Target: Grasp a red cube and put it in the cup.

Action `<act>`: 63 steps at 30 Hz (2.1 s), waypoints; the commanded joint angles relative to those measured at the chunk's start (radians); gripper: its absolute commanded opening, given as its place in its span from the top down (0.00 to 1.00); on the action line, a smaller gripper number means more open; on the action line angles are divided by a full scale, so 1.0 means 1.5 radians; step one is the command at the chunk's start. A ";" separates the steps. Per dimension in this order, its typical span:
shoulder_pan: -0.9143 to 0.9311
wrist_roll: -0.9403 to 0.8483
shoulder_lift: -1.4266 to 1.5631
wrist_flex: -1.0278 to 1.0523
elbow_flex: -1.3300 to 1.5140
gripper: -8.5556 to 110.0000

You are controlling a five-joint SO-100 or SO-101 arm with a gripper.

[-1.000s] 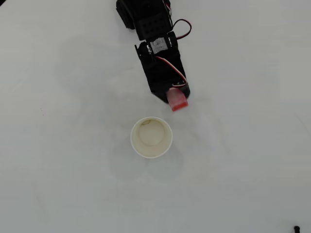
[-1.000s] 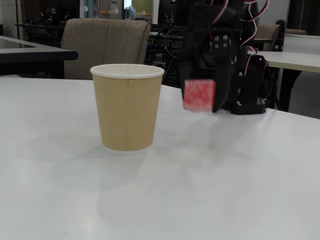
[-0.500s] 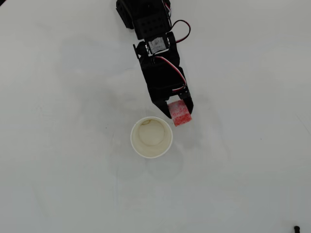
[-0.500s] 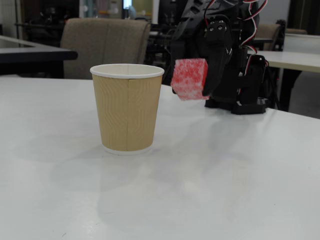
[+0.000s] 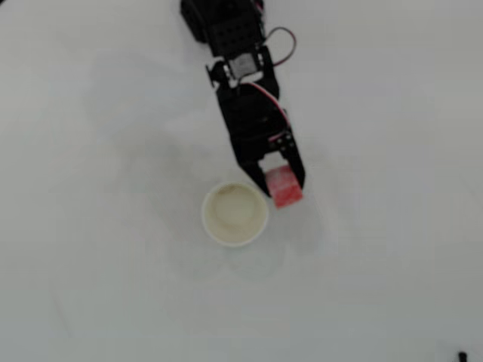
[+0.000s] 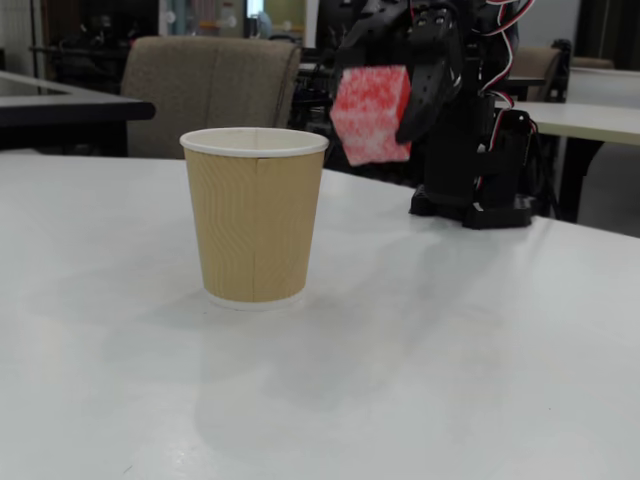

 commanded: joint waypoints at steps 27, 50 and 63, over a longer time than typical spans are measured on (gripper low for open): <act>-0.047 0.005 0.027 -0.002 -0.053 0.85; 0.099 0.006 0.030 -0.005 -0.085 0.85; 0.143 0.005 0.069 -0.002 -0.060 0.85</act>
